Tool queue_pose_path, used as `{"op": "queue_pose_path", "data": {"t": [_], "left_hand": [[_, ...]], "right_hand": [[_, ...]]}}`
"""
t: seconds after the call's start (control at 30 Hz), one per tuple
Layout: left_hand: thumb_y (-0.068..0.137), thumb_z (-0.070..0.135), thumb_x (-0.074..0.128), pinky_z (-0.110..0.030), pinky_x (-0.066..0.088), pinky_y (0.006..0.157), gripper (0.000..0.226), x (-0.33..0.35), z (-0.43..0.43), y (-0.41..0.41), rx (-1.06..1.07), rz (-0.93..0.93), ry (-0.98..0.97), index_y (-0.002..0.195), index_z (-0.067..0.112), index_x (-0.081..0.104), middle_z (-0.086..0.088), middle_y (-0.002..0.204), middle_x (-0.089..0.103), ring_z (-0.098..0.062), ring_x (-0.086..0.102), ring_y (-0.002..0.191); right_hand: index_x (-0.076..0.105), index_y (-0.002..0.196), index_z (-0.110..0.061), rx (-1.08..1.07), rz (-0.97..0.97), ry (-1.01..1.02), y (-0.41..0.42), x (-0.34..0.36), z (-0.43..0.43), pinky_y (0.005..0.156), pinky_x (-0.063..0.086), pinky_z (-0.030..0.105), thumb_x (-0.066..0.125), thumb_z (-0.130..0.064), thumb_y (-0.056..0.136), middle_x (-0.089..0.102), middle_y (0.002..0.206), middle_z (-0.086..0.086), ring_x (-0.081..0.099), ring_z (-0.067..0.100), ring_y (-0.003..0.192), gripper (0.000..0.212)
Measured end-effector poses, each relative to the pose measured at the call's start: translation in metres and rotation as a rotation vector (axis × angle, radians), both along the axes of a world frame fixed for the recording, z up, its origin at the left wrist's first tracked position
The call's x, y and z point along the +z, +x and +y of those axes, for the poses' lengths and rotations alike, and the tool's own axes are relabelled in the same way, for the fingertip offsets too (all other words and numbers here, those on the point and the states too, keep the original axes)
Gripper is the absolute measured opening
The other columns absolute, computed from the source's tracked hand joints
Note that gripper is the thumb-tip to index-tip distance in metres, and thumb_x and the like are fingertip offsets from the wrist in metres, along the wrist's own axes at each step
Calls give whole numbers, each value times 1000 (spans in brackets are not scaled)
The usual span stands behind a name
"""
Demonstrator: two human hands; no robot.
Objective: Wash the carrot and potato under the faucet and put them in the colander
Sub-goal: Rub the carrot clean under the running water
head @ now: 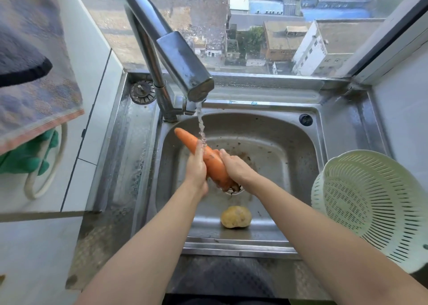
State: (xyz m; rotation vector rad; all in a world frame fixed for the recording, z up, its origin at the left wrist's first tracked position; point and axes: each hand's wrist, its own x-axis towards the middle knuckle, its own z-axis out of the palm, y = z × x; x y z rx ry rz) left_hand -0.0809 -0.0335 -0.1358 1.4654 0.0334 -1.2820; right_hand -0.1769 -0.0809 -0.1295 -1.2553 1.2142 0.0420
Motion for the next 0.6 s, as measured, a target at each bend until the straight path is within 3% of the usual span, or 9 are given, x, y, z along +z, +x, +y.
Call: {"op": "queue_pose_path", "data": {"t": [0.07, 0.17, 0.27, 0.33, 0.43, 0.47, 0.53, 0.6], "left_hand": [[101, 51, 32, -36, 45, 101, 49, 6, 2, 4, 39, 2, 31, 128, 15, 52, -8, 112, 65, -21, 61, 105], [100, 58, 21, -35, 49, 91, 66, 5, 3, 9, 46, 11, 83, 120, 8, 60, -8, 101, 68, -23, 63, 100], [103, 42, 34, -23, 48, 69, 32, 5, 11, 8, -65, -68, 56, 124, 21, 47, -6, 119, 60, -12, 61, 98], [100, 29, 49, -21, 49, 73, 29, 1, 17, 7, -148, -193, 12, 125, 17, 41, -8, 125, 56, -8, 59, 95], [100, 47, 40, -34, 50, 97, 53, 2, 11, 10, 17, -200, 102, 133, 8, 52, -10, 126, 63, -20, 62, 109], [99, 54, 33, -39, 47, 103, 61, 2, 9, 12, 69, -164, 158, 134, 9, 54, -10, 126, 64, -23, 61, 113], [100, 53, 33, -37, 46, 102, 59, 2, 10, 11, 45, -131, 123, 137, 10, 49, -7, 125, 63, -21, 61, 113], [100, 36, 48, -26, 50, 90, 46, 4, 16, 4, -155, -217, 50, 137, 9, 39, -3, 120, 61, -11, 61, 104]], "right_hand": [[58, 120, -30, 48, -66, 69, 3, -4, 5, 63, 55, 33, 33, -58, 98, 71, 95, 12, 68, 27, 76, 44], [65, 95, -20, 83, -54, -19, 12, -8, 9, 65, 56, 34, 53, -70, 82, 70, 86, 6, 67, 21, 71, 53], [72, 93, -10, -76, 75, -74, 20, -13, 6, 82, 58, 45, 36, -72, 78, 73, 96, 19, 70, 35, 86, 73], [69, 100, -7, -83, 94, -126, 22, -14, 5, 89, 53, 43, 28, -54, 93, 70, 104, 19, 66, 34, 95, 63], [62, 106, -20, 74, 19, -174, 22, -8, 10, 58, 49, 15, 28, -48, 101, 63, 93, 1, 59, 14, 74, 44], [62, 109, -20, 98, 1, -187, 23, -7, 12, 56, 46, 13, 31, -49, 100, 63, 95, 0, 58, 13, 74, 43], [66, 113, -14, 20, 8, -181, 25, -7, 10, 72, 50, 28, 33, -48, 100, 66, 106, 9, 63, 23, 89, 49], [66, 102, -12, -112, 42, -136, 22, -1, 6, 77, 48, 33, 30, -43, 102, 66, 104, 16, 63, 28, 91, 47]]}}
